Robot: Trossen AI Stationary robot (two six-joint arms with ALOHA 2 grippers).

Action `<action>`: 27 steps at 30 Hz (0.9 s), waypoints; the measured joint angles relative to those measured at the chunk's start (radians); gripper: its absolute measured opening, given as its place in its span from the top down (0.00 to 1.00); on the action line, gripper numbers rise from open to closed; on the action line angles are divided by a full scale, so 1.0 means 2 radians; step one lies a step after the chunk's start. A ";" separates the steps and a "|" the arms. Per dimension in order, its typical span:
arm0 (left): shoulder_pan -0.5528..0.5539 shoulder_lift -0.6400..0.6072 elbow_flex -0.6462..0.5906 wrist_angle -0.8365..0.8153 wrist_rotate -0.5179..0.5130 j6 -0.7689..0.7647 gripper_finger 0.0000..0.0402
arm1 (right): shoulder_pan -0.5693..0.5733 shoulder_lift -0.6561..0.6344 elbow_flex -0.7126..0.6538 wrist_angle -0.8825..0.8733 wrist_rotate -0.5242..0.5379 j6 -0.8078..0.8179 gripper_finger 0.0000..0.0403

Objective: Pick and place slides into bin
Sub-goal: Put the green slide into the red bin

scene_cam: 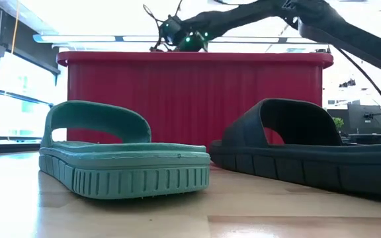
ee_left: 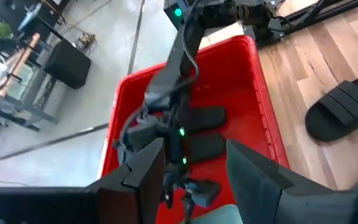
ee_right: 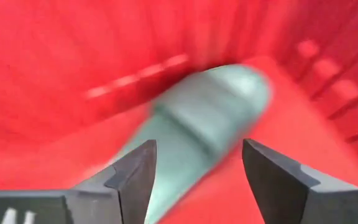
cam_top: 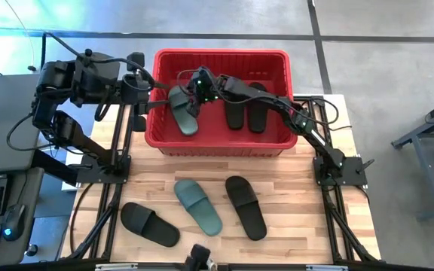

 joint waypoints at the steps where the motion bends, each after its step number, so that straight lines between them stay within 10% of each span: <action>1: 0.000 0.000 0.000 -0.005 0.000 -0.006 0.61 | 0.002 -0.004 -0.001 -0.009 -0.021 0.005 0.44; 12: -0.022 -0.002 -0.027 -0.063 0.094 -0.122 0.61 | 0.087 -0.070 -0.011 -0.161 -0.105 -0.021 0.52; 27: -0.110 -0.002 -0.126 -0.065 0.004 -0.197 0.61 | 0.266 -0.120 -0.025 -0.238 -0.057 -0.077 0.57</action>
